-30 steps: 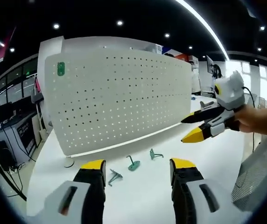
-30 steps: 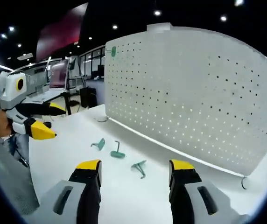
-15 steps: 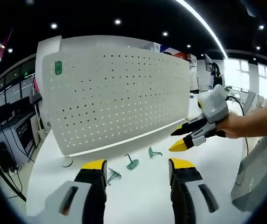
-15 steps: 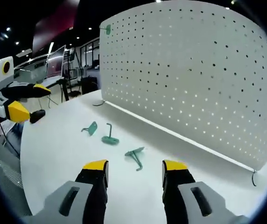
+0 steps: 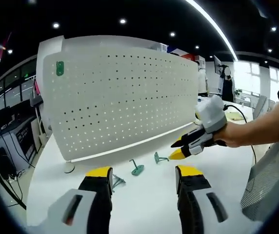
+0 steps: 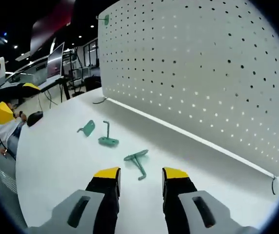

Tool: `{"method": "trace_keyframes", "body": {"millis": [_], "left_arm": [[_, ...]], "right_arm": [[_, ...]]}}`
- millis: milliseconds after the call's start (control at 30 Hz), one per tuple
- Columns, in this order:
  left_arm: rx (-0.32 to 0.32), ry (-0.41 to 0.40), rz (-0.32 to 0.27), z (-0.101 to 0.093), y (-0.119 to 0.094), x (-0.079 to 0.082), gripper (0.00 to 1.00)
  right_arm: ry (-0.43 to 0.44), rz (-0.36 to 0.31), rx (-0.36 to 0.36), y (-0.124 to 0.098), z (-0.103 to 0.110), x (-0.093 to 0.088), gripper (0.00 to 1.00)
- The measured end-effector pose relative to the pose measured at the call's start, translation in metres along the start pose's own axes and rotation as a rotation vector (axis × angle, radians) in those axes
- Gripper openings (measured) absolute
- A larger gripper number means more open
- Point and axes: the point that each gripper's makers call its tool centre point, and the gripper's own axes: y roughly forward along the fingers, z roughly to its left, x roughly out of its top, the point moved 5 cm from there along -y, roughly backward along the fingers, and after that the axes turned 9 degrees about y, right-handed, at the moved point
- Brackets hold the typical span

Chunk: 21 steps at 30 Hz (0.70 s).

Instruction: Insert the hook assembly into the mounting plate slot until the hook locks in place.

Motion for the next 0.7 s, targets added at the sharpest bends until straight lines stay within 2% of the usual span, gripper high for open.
{"method": "trace_keyframes", "body": {"millis": [333, 700], "left_arm": [[-0.001, -0.004, 0.008, 0.001, 0.001, -0.002, 0.53], [-0.007, -0.013, 0.018, 0.001, 0.002, -0.006, 0.52]], "right_arm": [[-0.035, 0.027, 0.022, 0.015, 0.0, -0.005, 0.17], [-0.05, 0.043, 0.038, 0.027, 0.001, -0.006, 0.13]]}}
